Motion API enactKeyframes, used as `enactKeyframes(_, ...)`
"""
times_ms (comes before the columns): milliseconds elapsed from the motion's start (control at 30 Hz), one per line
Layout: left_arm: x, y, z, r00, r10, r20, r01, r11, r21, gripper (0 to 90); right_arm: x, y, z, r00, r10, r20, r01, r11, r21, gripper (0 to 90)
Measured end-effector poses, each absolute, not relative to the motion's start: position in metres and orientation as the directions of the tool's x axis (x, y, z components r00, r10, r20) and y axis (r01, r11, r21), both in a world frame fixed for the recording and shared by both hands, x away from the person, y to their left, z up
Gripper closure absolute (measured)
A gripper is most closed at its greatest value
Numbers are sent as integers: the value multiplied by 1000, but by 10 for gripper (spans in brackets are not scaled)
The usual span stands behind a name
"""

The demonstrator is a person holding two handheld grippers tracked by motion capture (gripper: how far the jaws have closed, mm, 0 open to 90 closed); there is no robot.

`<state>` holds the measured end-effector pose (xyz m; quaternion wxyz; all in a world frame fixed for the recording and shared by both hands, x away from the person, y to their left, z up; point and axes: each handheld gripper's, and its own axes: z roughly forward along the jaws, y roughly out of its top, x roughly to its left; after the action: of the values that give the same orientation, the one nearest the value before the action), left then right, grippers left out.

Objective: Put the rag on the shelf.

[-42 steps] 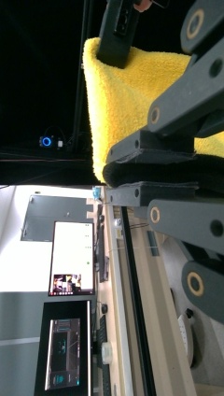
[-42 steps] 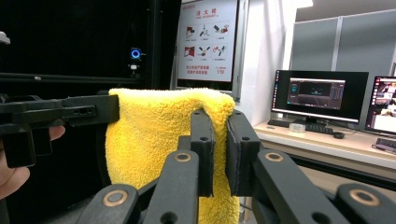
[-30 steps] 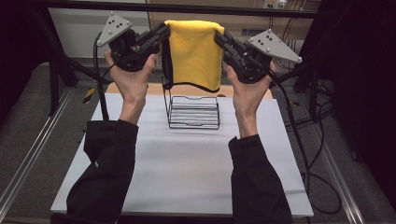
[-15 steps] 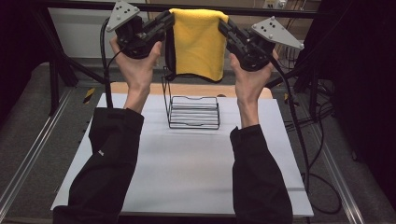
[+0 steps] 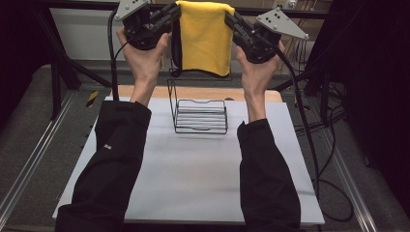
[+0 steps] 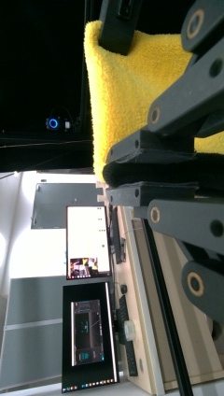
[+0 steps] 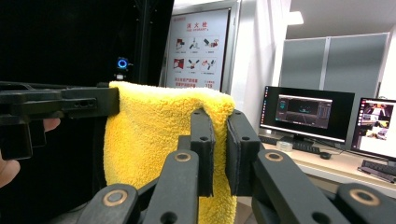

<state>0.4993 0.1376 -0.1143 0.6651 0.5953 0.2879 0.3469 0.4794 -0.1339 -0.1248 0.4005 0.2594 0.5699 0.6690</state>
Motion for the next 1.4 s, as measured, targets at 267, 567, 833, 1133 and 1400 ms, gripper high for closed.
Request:
enactKeyframes(267, 513, 139, -125, 581, 813, 39, -113, 33, 993, 800, 502, -132, -131, -540, 833, -120, -225, -5, 974, 834)
enactKeyframes(567, 519, 144, -142, 574, 818, 38, -89, 15, 996, 801, 517, -127, -148, -554, 823, -125, -195, 18, 981, 834)
enactKeyframes(833, 521, 147, -162, 583, 812, 39, -64, -2, 998, 800, 521, -128, -167, -570, 814, -111, -161, 22, 987, 834)
enactKeyframes(1133, 517, 148, -189, 611, 790, 50, -23, -46, 999, 800, 517, -133, -190, -589, 801, -108, -104, 57, 993, 831)
enactKeyframes(1400, 511, 151, -198, 631, 774, 48, -6, -58, 998, 799, 508, -134, -200, -602, 792, -101, -79, 67, 995, 829)
